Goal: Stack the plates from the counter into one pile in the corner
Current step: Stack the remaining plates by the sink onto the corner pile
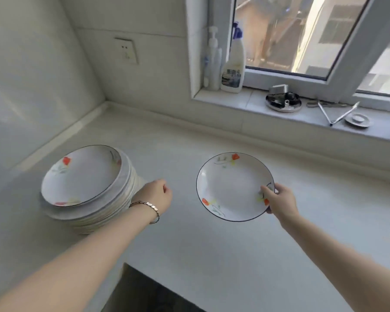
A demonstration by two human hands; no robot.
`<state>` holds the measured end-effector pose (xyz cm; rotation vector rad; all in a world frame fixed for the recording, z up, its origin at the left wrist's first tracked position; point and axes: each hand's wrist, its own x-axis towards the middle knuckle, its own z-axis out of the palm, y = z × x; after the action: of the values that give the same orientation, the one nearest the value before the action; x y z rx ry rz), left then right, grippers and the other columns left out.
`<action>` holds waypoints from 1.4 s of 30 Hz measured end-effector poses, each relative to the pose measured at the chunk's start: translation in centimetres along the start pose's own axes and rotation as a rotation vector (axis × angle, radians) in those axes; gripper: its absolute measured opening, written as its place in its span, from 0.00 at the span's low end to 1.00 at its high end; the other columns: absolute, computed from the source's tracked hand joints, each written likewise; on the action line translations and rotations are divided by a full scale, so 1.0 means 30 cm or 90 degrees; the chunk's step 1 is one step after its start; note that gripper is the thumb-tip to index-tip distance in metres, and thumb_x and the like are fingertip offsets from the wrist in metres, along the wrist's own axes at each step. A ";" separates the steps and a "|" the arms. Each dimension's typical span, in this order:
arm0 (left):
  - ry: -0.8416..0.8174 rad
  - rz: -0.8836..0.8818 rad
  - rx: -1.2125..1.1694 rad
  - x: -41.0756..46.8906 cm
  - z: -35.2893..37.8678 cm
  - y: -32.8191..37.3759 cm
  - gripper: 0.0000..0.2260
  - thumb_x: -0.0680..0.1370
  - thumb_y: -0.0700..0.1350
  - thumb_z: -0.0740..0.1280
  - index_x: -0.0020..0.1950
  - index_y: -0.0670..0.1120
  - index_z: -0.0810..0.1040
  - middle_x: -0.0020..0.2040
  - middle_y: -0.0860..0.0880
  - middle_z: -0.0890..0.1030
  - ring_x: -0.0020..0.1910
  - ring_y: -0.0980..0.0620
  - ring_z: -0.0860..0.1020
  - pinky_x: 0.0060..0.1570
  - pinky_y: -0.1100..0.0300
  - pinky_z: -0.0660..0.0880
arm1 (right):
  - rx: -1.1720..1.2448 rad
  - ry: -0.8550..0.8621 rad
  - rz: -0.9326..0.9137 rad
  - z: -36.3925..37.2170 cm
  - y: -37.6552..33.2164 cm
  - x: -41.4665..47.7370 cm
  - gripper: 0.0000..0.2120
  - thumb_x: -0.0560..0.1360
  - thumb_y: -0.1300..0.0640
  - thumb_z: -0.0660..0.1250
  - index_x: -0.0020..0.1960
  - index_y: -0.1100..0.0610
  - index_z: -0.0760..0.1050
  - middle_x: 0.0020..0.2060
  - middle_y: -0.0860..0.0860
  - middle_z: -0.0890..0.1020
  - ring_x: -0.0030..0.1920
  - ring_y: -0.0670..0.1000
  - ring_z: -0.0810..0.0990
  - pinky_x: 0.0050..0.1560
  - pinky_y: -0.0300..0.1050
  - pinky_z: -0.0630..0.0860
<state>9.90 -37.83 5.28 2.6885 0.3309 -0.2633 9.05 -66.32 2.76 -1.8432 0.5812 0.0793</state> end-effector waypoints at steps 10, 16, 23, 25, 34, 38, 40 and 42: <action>0.170 -0.072 -0.079 0.051 -0.411 -0.548 0.10 0.78 0.44 0.58 0.37 0.47 0.70 0.47 0.43 0.80 0.51 0.45 0.78 0.44 0.59 0.72 | 0.020 -0.119 -0.043 0.654 -0.405 -0.191 0.05 0.77 0.60 0.62 0.48 0.61 0.74 0.28 0.53 0.73 0.24 0.51 0.71 0.19 0.33 0.70; 0.198 -0.163 -0.113 0.082 -0.463 -0.745 0.08 0.79 0.46 0.58 0.40 0.47 0.71 0.39 0.45 0.78 0.40 0.42 0.73 0.39 0.59 0.67 | -0.047 -0.200 -0.084 0.901 -0.508 -0.228 0.06 0.77 0.60 0.59 0.44 0.61 0.72 0.25 0.53 0.73 0.13 0.45 0.71 0.20 0.35 0.66; 0.221 -0.219 -0.137 0.110 -0.454 -0.823 0.08 0.78 0.44 0.57 0.40 0.47 0.70 0.36 0.46 0.75 0.39 0.43 0.73 0.39 0.60 0.66 | -0.198 -0.240 -0.147 1.015 -0.508 -0.220 0.06 0.77 0.59 0.57 0.51 0.56 0.72 0.25 0.52 0.73 0.16 0.45 0.70 0.21 0.36 0.66; 0.220 -0.229 -0.142 0.122 -0.448 -0.832 0.08 0.78 0.44 0.57 0.40 0.47 0.69 0.33 0.48 0.73 0.39 0.43 0.73 0.39 0.59 0.66 | -0.223 -0.240 -0.169 1.022 -0.506 -0.218 0.11 0.77 0.58 0.56 0.58 0.54 0.71 0.26 0.51 0.73 0.19 0.48 0.71 0.21 0.37 0.67; 0.216 -0.247 -0.150 0.157 -0.439 -0.816 0.07 0.78 0.44 0.57 0.42 0.47 0.71 0.40 0.46 0.77 0.40 0.42 0.74 0.39 0.59 0.67 | -0.597 -0.150 -0.346 1.061 -0.503 -0.212 0.13 0.80 0.54 0.50 0.58 0.58 0.68 0.49 0.58 0.81 0.46 0.61 0.77 0.39 0.44 0.65; 0.206 -0.259 -0.146 0.156 -0.440 -0.811 0.07 0.78 0.44 0.57 0.43 0.47 0.71 0.41 0.46 0.78 0.40 0.42 0.74 0.39 0.58 0.67 | -0.626 -0.145 -0.355 1.080 -0.491 -0.192 0.14 0.79 0.51 0.51 0.58 0.56 0.70 0.49 0.56 0.82 0.50 0.59 0.79 0.40 0.44 0.66; 0.204 -0.264 -0.149 0.150 -0.430 -0.809 0.06 0.78 0.44 0.56 0.43 0.47 0.71 0.41 0.46 0.78 0.41 0.42 0.74 0.40 0.58 0.67 | -0.514 -0.170 -0.300 1.058 -0.486 -0.183 0.15 0.79 0.49 0.51 0.57 0.52 0.72 0.43 0.53 0.84 0.47 0.58 0.79 0.39 0.43 0.67; 0.215 -0.272 -0.163 0.142 -0.417 -0.813 0.06 0.79 0.43 0.56 0.44 0.47 0.71 0.42 0.46 0.77 0.40 0.43 0.73 0.40 0.58 0.68 | -0.374 -0.180 -0.217 1.021 -0.455 -0.160 0.17 0.79 0.48 0.50 0.59 0.50 0.74 0.41 0.53 0.82 0.46 0.58 0.78 0.41 0.44 0.69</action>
<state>9.06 -10.11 6.22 2.3776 0.9748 0.1101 17.66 -33.66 5.48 -2.4192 0.0321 0.3023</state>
